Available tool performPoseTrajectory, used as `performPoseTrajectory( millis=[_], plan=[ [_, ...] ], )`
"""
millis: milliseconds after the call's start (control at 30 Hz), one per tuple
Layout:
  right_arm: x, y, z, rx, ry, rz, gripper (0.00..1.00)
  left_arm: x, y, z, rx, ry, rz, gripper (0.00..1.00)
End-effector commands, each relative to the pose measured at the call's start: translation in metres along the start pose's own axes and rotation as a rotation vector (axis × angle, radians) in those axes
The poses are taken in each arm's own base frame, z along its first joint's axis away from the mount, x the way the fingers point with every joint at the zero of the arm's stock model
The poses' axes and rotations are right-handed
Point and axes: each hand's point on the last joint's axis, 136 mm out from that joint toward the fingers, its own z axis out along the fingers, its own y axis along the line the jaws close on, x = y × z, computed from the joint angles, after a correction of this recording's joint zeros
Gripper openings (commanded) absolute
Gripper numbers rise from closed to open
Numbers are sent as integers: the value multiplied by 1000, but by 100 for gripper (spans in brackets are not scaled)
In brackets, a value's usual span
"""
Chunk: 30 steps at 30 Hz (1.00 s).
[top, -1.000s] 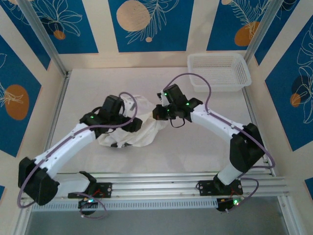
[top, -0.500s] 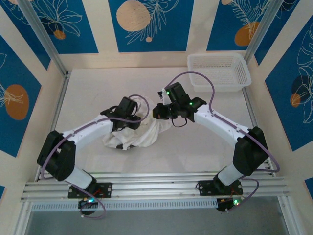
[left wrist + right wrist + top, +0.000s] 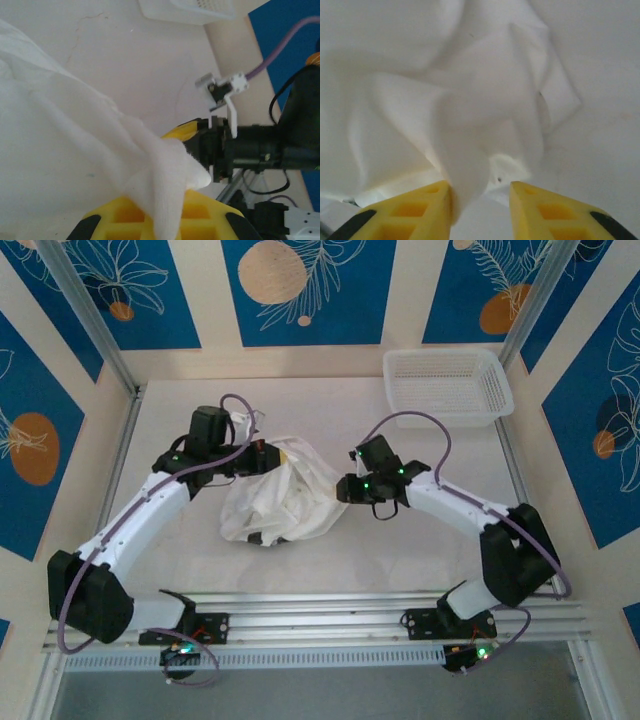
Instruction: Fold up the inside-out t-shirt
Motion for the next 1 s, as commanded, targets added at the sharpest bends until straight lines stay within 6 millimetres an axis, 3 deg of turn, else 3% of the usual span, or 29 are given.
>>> performPoseTrajectory(
  millis=[0,100,200,367,433,500,567,600,633,700,733,800,867,967],
  plan=[
    [-24,16,-49,88,-275,-145,45,8,-11,-7,48,49,-67,0],
    [-26,53,-73,54,-457,-327,48,8,-11,-5,51,60,-84,0],
    [-21,88,-74,1,-545,-503,51,6,-12,-6,46,58,-82,0],
    [-46,101,-41,110,-567,-643,68,4,-21,-13,65,53,-77,0],
    [-63,98,-22,173,-559,-668,68,3,-26,-16,77,47,-69,0],
    [-78,91,-9,207,-536,-657,57,3,-28,-19,80,51,-66,0],
    [-82,96,-8,146,-505,-667,15,2,-25,-23,62,59,-67,0],
    [-78,103,-13,87,-489,-679,0,-1,-20,-25,40,52,-68,0],
    [-65,117,-18,-26,-451,-706,0,-6,-7,-26,-5,32,-72,0],
    [-18,150,-39,-369,-294,-761,0,-17,27,-27,-124,-6,-77,0],
    [8,165,-59,-560,-200,-754,0,-22,48,-24,-201,-16,-78,0],
    [38,180,-93,-789,-82,-700,0,-28,78,-13,-291,-12,-68,0],
    [55,188,-124,-936,-27,-663,0,-28,102,6,-326,11,-80,0],
    [55,189,-145,-996,-85,-638,0,-26,123,25,-337,7,-102,0]
  ],
)
